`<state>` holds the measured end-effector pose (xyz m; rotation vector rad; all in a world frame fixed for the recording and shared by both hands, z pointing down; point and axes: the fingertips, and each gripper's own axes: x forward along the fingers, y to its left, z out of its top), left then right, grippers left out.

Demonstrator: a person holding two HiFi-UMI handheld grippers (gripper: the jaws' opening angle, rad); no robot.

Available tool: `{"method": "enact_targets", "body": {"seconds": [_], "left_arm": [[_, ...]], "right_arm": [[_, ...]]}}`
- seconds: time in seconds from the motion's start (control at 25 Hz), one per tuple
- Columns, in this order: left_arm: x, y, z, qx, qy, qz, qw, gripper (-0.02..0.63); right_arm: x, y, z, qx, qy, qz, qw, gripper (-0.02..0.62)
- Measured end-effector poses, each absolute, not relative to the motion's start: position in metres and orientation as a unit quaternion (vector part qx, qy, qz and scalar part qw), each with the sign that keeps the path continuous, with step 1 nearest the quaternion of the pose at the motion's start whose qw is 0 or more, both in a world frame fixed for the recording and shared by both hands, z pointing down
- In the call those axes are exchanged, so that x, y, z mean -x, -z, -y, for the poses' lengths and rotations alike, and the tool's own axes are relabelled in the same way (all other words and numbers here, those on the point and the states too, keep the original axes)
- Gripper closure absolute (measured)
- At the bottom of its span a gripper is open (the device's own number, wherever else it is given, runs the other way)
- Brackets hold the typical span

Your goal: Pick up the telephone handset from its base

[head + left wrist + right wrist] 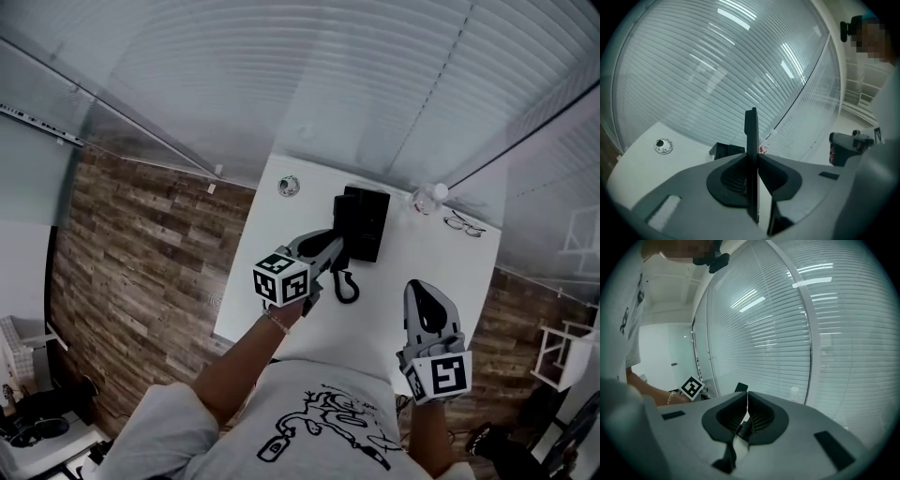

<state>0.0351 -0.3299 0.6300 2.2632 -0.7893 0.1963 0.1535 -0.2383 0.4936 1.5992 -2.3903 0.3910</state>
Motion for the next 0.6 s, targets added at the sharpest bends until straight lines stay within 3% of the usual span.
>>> {"method": "enact_targets", "body": {"seconds": [0.6], "left_arm": [[-0.025, -0.484, 0.247, -0.917, 0.007, 0.283, 0.280, 0.540]], "right_arm": [[-0.147, -0.421, 0.190, -0.558, -0.060, 0.823, 0.086, 0.589]]}}
